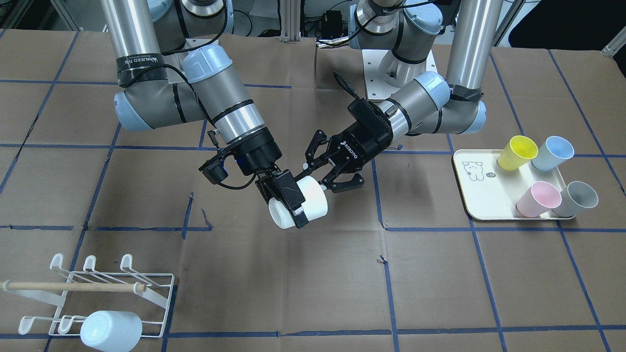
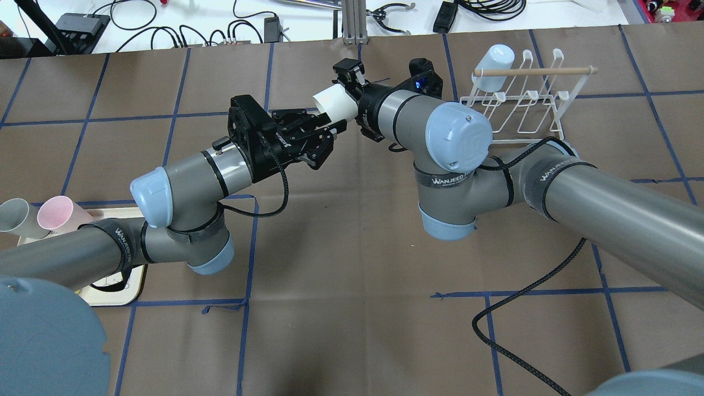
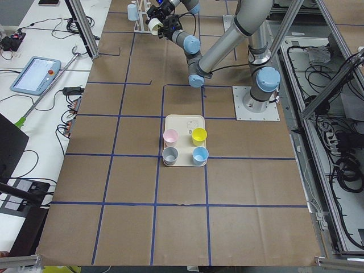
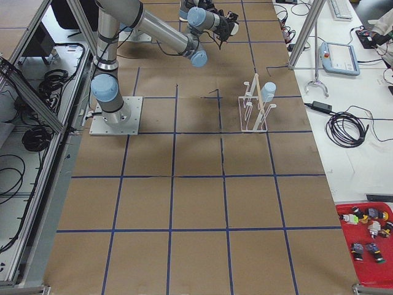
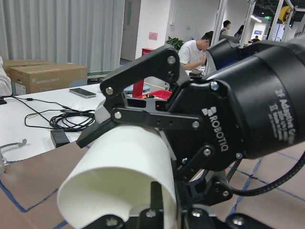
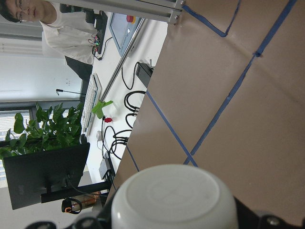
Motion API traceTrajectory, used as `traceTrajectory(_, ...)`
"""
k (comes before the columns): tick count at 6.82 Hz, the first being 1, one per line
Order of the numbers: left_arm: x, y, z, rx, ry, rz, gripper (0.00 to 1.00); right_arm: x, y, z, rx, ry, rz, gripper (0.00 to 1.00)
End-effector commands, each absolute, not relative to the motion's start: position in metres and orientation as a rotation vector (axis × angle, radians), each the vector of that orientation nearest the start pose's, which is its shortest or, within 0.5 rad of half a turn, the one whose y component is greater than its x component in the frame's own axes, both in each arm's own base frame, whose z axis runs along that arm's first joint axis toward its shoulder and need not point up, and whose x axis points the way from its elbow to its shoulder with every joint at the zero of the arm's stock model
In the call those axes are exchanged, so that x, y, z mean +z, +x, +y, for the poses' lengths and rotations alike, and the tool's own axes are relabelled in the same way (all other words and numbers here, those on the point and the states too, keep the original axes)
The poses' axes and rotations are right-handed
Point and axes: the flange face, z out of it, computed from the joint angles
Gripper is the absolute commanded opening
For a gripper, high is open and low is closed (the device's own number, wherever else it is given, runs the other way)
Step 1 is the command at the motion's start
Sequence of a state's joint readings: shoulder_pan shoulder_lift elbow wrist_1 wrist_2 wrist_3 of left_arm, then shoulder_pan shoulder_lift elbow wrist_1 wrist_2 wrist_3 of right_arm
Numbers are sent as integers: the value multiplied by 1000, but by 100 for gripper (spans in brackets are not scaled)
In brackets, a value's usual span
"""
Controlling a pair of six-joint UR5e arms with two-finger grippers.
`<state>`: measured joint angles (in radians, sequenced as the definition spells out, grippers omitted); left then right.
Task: Transfer IKEA cup to right arm and place on rack
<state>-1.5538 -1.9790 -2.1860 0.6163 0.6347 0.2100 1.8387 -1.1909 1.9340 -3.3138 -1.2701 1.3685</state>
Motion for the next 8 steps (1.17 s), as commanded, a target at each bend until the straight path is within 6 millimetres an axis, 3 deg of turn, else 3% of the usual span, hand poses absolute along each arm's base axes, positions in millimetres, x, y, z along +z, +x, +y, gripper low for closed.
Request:
traceTrajectory(1,287,-204,-470,1406,-837,-1893,63,325,311,-516,-567,976,1934,19)
traceTrajectory(2,289,-202,-471,1411,-834,-1893,83,325,311,-516,-568,977,1932,19)
traceTrajectory(3,289,-196,-473,1418,-824,-1899,96,325,311,-516,-568,977,1932,17)
traceTrajectory(4,287,-185,-471,1426,-800,-1907,98,325,311,-516,-569,975,1933,17)
traceTrajectory(6,281,-131,-461,1478,-720,-1886,99,328,307,-523,-588,964,1932,14)
traceTrajectory(7,282,-93,-463,1490,-689,-1862,99,337,296,-536,-657,915,1947,13)
traceTrajectory(8,278,-78,-468,1496,-666,-1869,99,345,257,-560,-790,854,1991,9)
